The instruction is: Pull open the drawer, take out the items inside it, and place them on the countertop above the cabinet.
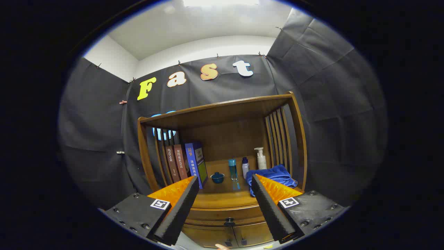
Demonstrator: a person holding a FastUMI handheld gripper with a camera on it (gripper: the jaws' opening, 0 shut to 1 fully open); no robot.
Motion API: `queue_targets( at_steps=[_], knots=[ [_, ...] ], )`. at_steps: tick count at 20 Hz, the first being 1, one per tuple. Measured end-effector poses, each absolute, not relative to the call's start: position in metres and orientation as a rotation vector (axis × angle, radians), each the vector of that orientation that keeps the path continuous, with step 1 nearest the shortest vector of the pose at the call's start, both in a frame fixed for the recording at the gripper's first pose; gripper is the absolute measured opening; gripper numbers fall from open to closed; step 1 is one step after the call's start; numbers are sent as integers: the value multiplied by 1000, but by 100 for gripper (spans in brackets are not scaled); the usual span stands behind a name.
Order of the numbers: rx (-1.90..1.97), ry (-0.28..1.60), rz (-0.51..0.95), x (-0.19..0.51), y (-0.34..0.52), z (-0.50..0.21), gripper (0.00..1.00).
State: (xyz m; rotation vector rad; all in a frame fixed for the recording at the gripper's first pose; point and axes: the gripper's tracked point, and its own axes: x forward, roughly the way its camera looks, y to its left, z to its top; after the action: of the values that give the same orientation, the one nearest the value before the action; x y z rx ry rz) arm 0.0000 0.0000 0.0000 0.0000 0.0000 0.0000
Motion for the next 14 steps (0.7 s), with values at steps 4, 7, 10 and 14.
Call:
queue_targets(
  at_steps=[4, 7, 10, 14],
  knots=[
    [-63, 18, 4, 1, 8, -3, 98],
    [-68, 31, 1, 4, 11, -6, 98],
    [-65, 38, 0, 6, 12, -9, 98],
    [-67, 48, -2, 7, 13, -12, 98]
  ],
)
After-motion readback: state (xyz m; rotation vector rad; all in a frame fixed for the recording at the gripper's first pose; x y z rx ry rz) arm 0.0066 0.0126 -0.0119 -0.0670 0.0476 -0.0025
